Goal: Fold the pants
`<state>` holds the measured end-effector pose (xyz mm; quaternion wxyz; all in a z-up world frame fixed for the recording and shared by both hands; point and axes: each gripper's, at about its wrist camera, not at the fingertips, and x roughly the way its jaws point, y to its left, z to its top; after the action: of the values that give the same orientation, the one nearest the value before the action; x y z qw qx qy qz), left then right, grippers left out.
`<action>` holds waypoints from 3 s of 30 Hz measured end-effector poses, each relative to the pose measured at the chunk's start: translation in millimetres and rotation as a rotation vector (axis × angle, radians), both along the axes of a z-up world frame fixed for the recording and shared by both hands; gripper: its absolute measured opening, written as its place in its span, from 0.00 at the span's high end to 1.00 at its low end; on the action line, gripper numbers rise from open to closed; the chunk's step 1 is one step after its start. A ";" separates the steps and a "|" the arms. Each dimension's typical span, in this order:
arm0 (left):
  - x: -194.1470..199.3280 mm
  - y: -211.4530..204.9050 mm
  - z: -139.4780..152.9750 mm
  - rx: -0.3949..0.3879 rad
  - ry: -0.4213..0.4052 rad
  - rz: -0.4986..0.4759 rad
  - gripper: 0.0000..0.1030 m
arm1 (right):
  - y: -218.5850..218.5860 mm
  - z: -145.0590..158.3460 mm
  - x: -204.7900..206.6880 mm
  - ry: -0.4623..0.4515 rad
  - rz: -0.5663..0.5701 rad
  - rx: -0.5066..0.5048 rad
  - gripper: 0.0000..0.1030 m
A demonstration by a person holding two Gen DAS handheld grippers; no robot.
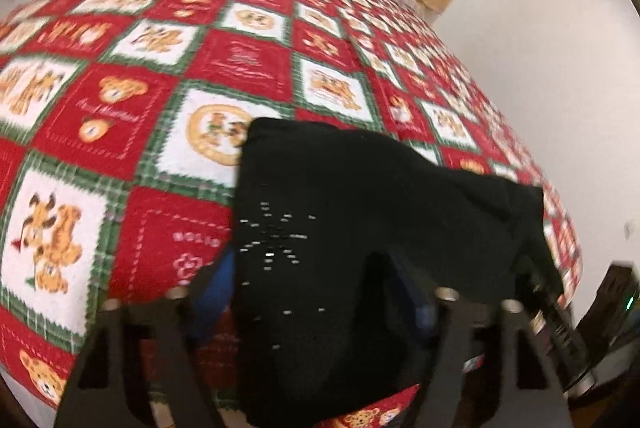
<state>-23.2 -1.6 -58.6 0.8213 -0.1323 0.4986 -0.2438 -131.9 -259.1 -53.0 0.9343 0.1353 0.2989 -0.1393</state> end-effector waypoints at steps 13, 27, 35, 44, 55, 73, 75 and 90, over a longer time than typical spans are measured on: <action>-1.8 10.8 -4.6 -0.058 0.006 0.037 0.76 | -6.3 -5.7 -4.6 -0.028 -0.011 0.019 0.70; 2.7 3.4 -3.6 -0.039 -0.003 0.019 0.85 | 9.0 -3.3 0.0 -0.007 -0.023 -0.071 0.70; -17.9 -21.7 20.3 0.206 -0.252 -0.056 0.87 | 38.4 9.5 5.6 0.032 -0.054 -0.245 0.73; -21.9 -20.8 36.1 0.247 -0.330 -0.041 0.87 | 56.0 22.6 5.7 -0.010 -0.035 -0.260 0.73; -23.3 -18.7 41.4 0.248 -0.343 -0.040 0.87 | 65.4 36.8 3.1 -0.052 -0.026 -0.270 0.73; -13.8 -14.9 51.0 0.212 -0.353 -0.045 0.87 | 71.4 53.1 8.0 -0.077 -0.031 -0.281 0.73; -11.6 -12.3 52.9 0.212 -0.358 -0.039 0.87 | 73.1 54.8 12.2 -0.080 -0.025 -0.280 0.73; 12.1 36.6 64.4 0.237 -0.384 0.078 0.88 | 108.0 69.4 59.3 -0.135 0.086 -0.244 0.73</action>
<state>-11.1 35.0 5.8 0.9197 -0.0052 0.3528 -0.1721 -72.6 -151.1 16.4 0.9670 0.0167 0.2215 -0.1251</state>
